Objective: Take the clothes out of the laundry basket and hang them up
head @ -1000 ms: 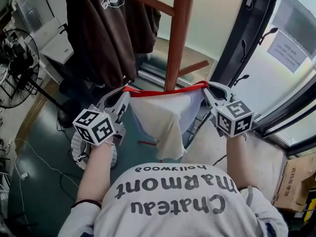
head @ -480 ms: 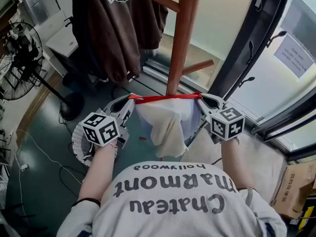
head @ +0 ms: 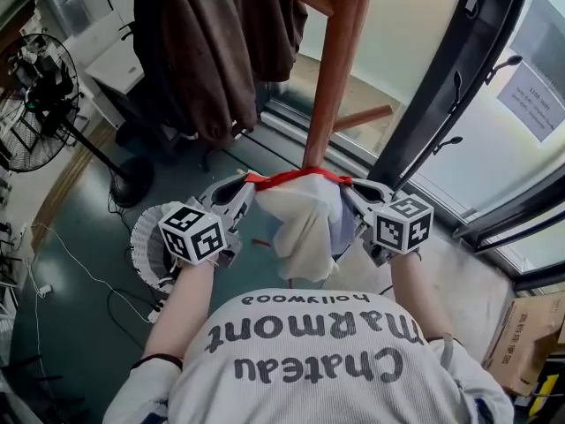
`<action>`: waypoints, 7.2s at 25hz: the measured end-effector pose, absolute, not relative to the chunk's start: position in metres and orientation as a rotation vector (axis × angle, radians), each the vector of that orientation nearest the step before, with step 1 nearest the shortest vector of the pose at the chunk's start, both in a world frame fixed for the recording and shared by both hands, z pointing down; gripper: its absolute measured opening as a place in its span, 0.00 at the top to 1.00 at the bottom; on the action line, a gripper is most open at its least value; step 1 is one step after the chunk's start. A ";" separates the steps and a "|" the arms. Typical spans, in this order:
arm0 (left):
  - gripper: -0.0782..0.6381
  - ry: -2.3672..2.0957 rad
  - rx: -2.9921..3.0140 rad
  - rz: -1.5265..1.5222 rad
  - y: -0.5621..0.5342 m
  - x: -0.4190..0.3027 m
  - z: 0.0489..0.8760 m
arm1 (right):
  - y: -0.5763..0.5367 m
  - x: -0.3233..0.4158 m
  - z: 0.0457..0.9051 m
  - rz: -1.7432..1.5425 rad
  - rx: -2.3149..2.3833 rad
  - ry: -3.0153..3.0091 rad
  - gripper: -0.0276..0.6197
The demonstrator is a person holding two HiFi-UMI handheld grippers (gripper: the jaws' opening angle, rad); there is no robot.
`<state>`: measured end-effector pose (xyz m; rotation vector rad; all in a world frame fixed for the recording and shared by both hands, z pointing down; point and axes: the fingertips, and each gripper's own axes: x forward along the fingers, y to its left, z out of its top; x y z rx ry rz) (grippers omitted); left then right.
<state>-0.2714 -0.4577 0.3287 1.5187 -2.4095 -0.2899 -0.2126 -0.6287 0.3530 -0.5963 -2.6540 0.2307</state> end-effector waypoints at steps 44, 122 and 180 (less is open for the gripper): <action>0.87 -2.734 1.144 -0.686 -0.339 -0.171 0.323 | -0.577 -0.200 0.372 0.407 -0.946 -2.580 0.89; 0.88 -2.414 -0.080 -0.665 0.155 -0.267 0.653 | -0.134 -0.404 0.804 0.452 -0.534 -1.808 0.88; 0.63 -2.874 -0.028 -0.585 0.103 -0.259 0.468 | -0.010 -0.424 0.420 0.589 -1.576 -1.886 0.91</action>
